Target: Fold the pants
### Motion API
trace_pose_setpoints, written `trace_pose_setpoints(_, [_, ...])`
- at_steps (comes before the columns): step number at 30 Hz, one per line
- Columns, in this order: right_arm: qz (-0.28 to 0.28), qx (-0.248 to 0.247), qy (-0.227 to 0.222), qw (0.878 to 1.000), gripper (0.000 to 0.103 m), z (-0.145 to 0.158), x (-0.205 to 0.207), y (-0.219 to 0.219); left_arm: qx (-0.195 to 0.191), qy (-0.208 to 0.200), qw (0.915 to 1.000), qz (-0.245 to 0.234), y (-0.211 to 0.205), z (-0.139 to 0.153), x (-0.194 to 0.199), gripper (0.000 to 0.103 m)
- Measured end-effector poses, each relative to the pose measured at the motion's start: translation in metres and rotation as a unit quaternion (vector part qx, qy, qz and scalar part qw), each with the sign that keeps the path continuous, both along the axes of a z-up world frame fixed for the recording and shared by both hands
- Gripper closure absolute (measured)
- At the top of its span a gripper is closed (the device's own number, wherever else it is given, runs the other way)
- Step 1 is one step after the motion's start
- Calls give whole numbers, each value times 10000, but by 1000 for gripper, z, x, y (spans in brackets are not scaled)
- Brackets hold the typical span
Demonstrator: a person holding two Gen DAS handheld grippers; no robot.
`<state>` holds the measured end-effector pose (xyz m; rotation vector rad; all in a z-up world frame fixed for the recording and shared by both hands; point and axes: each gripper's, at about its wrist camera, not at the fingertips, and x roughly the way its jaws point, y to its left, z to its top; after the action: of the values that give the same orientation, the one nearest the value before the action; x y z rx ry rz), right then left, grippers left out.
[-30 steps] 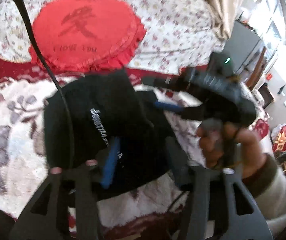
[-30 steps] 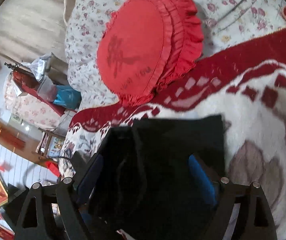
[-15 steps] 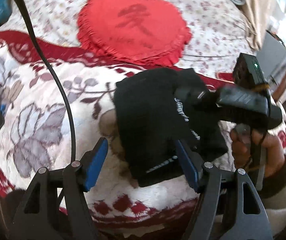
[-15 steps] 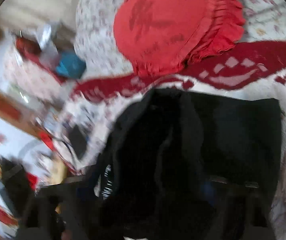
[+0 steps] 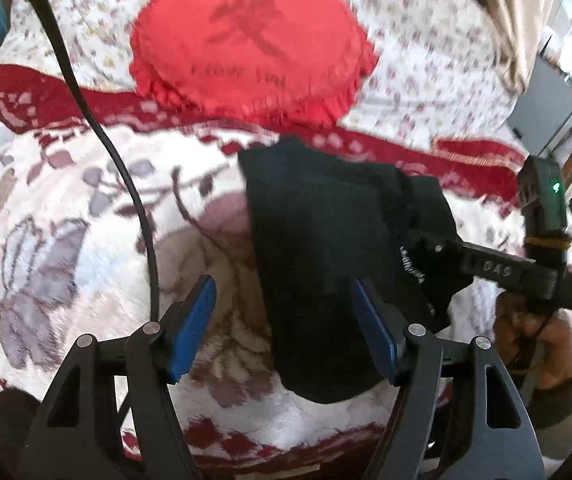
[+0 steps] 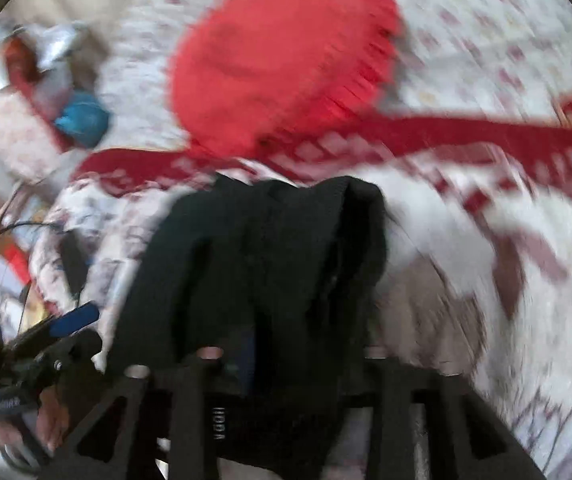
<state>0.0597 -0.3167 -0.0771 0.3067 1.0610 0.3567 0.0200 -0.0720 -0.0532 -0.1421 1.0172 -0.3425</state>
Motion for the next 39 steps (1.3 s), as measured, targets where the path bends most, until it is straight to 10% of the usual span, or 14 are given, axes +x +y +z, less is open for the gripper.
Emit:
trace_pose_setpoints(10, [227, 135, -1169, 9928, 65, 72, -2, 1, 114, -256, 9988, 406, 2, 20, 33, 33])
trace_pose_setpoints(22, [362, -149, -545, 9977, 72, 2, 42, 18, 465, 163, 9971, 572, -25, -24, 86, 33])
trace_pose_setpoints(39, [830, -313, -558, 9945, 70, 26, -27, 33, 575, 8, 9958, 713, -21, -8, 42, 32])
